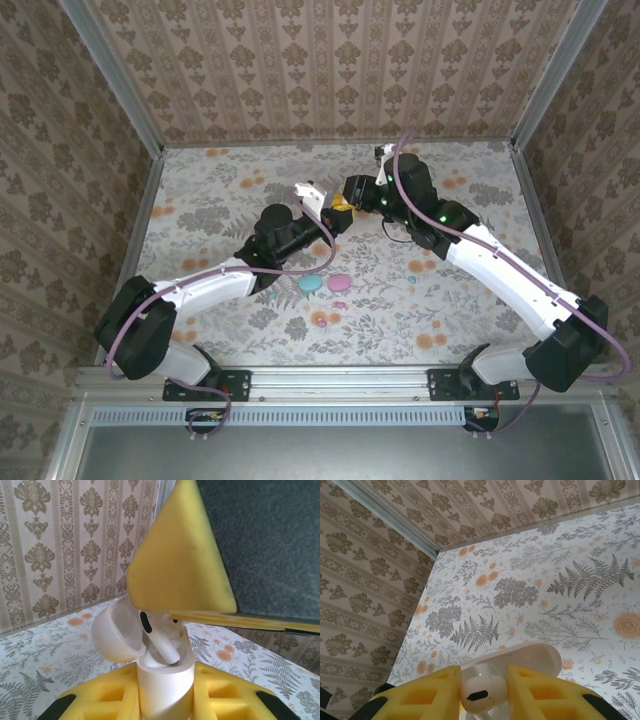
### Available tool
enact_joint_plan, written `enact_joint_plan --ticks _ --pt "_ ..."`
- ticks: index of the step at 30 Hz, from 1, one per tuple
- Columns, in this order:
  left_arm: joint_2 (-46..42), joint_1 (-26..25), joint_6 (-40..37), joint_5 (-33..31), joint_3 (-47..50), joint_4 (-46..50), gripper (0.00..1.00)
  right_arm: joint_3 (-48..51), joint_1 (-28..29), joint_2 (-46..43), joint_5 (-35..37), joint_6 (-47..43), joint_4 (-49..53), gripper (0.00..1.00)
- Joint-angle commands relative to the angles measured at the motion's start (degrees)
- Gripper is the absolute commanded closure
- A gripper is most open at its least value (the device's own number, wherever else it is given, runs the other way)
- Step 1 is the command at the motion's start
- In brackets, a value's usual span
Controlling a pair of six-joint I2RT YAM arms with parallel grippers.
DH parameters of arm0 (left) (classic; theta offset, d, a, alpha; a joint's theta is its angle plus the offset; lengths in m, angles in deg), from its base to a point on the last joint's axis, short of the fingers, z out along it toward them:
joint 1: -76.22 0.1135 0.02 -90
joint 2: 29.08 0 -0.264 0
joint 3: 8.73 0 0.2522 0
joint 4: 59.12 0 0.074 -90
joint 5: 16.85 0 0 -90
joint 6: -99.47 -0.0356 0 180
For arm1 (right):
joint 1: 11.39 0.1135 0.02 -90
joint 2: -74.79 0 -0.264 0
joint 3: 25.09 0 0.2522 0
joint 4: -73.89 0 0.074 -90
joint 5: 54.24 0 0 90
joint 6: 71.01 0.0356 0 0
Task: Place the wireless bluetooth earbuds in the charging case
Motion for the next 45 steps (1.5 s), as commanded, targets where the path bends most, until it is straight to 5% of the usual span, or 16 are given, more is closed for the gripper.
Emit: enact_joint_plan --ticks 1,17,45 --pt "-0.54 -0.45 1.61 -0.35 -1.81 -4.32 0.76 1.87 0.50 -1.02 -1.13 0.98 -2.64 0.70" --pt "0.07 -0.43 3.62 -1.04 -1.76 -6.20 0.76 4.67 0.68 -2.48 -2.38 2.10 -7.89 0.69" --pt "-0.73 -0.41 1.93 -1.14 -0.98 -7.25 0.76 3.95 0.68 -5.03 -0.67 -2.89 -2.99 0.65"
